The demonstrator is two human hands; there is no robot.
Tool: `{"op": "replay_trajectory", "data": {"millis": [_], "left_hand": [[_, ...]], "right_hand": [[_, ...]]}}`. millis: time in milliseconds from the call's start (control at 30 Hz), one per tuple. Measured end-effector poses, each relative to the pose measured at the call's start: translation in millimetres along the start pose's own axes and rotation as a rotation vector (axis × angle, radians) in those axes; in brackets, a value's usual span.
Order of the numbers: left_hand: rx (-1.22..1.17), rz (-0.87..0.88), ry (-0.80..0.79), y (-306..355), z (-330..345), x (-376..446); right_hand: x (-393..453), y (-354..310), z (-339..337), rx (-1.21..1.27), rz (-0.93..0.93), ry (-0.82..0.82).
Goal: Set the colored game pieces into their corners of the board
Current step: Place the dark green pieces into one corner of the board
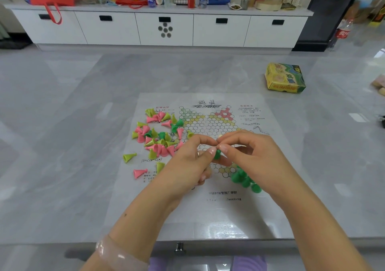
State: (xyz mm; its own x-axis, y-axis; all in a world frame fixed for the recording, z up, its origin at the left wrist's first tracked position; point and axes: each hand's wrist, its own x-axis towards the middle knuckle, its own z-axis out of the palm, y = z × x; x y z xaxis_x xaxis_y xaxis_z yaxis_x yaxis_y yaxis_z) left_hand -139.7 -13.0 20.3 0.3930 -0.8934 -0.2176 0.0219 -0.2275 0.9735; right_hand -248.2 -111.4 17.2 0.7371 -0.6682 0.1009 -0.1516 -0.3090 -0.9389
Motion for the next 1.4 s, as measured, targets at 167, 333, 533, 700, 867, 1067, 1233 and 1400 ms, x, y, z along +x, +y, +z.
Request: {"op": "replay_trajectory", "data": {"millis": [167, 333, 533, 700, 867, 1067, 1233, 1400], "left_hand": [[0.013, -0.002, 0.044, -5, -2, 4], [0.016, 0.001, 0.059, -7, -2, 4], [0.075, 0.001, 0.149, -9, -5, 6], [0.205, -0.023, 0.369, -10, -25, 10], [0.42, 0.061, 0.563, -1, -62, 22], [1.12, 0.055, 0.434, -3, -93, 60], [1.591, 0.047, 0.172, 2, -92, 77], [1.715, -0.013, 0.023, 3, -91, 80]], "right_hand": [[1, 0, 0, -0.022, -0.01, 0.003], [2, 0, 3, -0.079, -0.02, 0.03], [2, -2, -1, -0.085, 0.012, 0.132], [1, -5, -7, -0.045, 0.072, 0.18], [5, -9, -9, -0.033, 0.018, 0.171], [2, -9, -12, -0.032, 0.008, 0.175], [1, -8, -18, -0.038, -0.014, 0.19], [2, -7, -20, -0.025, -0.024, 0.183]]}}
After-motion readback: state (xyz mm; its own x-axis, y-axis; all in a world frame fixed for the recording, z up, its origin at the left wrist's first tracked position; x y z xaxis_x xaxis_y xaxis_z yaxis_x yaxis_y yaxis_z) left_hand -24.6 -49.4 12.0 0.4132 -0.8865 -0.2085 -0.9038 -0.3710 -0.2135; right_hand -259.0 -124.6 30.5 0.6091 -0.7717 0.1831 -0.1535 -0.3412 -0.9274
